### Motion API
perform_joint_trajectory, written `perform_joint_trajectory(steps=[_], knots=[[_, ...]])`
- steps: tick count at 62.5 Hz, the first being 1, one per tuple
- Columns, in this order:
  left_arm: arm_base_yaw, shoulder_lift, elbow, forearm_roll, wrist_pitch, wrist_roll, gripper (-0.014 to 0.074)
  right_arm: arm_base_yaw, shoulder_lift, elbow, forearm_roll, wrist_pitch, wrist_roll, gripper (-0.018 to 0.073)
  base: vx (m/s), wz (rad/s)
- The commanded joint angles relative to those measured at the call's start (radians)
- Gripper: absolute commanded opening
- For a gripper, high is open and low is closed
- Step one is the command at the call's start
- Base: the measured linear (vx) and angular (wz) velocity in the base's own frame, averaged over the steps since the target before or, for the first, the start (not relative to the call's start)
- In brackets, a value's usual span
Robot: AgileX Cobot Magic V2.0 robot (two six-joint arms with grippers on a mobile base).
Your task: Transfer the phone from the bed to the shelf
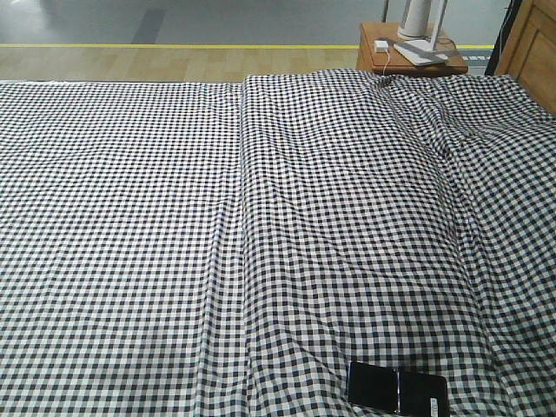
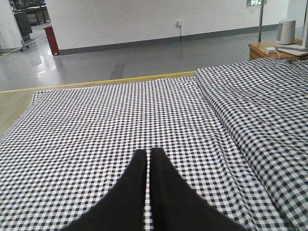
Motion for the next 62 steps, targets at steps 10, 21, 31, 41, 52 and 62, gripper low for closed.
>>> perform_joint_trajectory(steps=[10,21,31,41,52,62], knots=[[-0.004,-0.013,-0.021,-0.009,-0.072,-0.006,0.0001,-0.004,-0.012,0.004,-0.001,-0.069,-0.009,-0.0005,0.00,0.00],[-0.004,-0.013,-0.021,-0.009,-0.072,-0.006,0.0001,-0.004,-0.012,0.004,-0.001,-0.079,-0.009,-0.0005,0.00,0.00],[-0.004,-0.013,-0.021,-0.009,-0.072,-0.006,0.0001,-0.004,-0.012,0.004,-0.003,-0.108,-0.028,-0.0005,0.00,0.00],[-0.004,-0.013,-0.021,-0.009,-0.072,-0.006,0.0001,-0.004,-0.012,0.000,-0.003,-0.218,-0.029,-0.0005,0.00,0.00],[-0.004,-0.013,-0.021,-0.009,-0.072,-0.006,0.0001,-0.004,-0.012,-0.075,-0.003,-0.372,-0.030,-0.0005,0.00,0.00],[-0.004,-0.013,-0.021,-0.009,-0.072,-0.006,0.0001,-0.004,-0.005,-0.243,-0.003,-0.369,-0.054,-0.0005,0.00,0.00]])
